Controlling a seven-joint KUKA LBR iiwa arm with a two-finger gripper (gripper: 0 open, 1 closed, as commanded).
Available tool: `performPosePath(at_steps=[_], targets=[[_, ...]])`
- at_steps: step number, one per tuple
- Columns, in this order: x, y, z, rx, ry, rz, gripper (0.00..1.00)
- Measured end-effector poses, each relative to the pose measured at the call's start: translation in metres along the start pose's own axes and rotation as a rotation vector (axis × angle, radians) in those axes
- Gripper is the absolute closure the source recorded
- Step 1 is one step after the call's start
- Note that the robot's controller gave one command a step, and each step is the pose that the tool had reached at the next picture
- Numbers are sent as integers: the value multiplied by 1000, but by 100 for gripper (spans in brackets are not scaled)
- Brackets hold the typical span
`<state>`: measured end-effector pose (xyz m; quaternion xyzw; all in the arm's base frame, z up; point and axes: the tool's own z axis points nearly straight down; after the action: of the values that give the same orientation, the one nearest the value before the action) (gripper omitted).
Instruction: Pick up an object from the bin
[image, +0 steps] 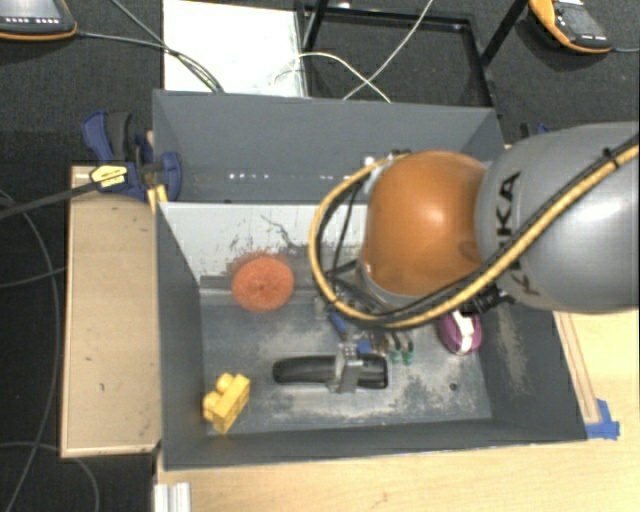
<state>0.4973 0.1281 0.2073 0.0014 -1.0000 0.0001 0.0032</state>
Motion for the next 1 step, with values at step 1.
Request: performPosePath(at_steps=[1], targets=[[-2, -1, -4, -1, -8, 5, 0]])
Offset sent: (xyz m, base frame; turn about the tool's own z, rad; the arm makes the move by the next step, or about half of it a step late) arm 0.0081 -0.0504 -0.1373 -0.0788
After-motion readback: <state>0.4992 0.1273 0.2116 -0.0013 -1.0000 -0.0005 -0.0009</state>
